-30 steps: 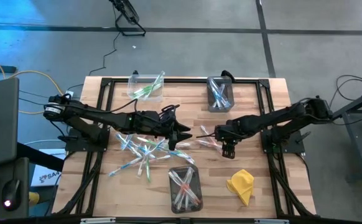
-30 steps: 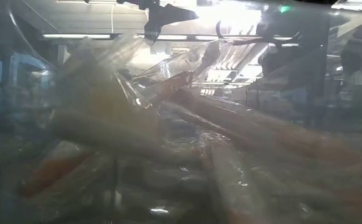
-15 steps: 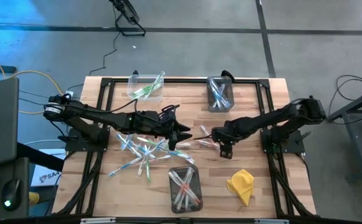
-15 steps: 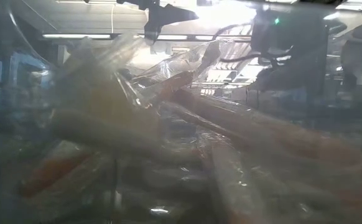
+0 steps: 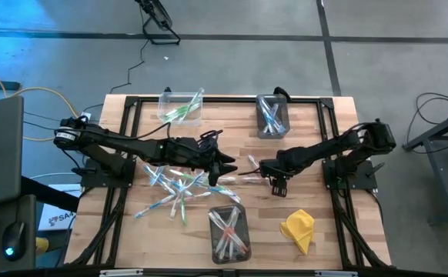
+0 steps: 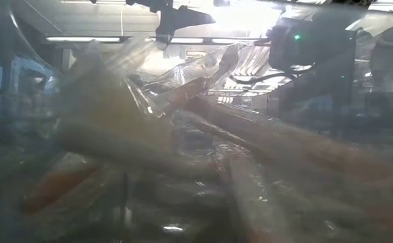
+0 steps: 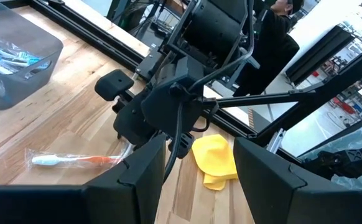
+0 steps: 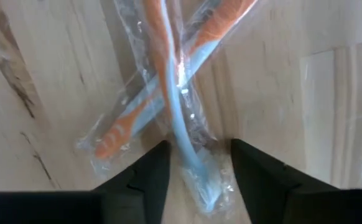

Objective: Pick & Place Toothbrushes
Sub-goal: Put the orange toothbrush into the bottom black bin

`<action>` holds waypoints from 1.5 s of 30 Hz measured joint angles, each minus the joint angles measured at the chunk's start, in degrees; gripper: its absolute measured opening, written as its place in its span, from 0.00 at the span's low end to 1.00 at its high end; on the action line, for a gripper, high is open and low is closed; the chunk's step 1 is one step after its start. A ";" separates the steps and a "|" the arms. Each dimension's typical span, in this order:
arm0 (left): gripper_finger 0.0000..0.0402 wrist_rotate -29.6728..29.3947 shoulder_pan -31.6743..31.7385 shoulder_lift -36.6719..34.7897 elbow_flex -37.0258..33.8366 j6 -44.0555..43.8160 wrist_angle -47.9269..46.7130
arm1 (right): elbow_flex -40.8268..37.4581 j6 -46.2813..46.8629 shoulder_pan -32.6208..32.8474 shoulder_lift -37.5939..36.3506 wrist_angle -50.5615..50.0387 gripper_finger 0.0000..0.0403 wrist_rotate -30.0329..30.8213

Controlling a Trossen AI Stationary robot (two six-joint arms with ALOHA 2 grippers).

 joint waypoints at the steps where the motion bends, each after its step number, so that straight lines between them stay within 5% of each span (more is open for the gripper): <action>1: 0.46 0.00 0.00 0.00 0.00 0.00 -0.13 | 0.01 0.12 0.01 0.01 -0.01 0.37 -0.02; 13: 0.46 1.37 0.00 0.00 0.00 0.00 -0.20 | 0.01 0.12 0.00 -0.23 -0.60 0.04 1.09; 23: 0.46 4.60 0.00 0.00 0.00 -1.01 0.33 | 0.91 0.22 0.00 -3.10 -5.86 0.03 -0.21; 36: 0.46 4.60 0.04 -0.04 0.00 1.59 3.02 | 5.64 6.06 0.00 -21.08 -6.51 0.03 1.97; 45: 0.46 4.58 0.00 -0.07 0.02 18.95 11.44 | 6.78 10.36 1.21 -32.17 11.20 0.03 5.89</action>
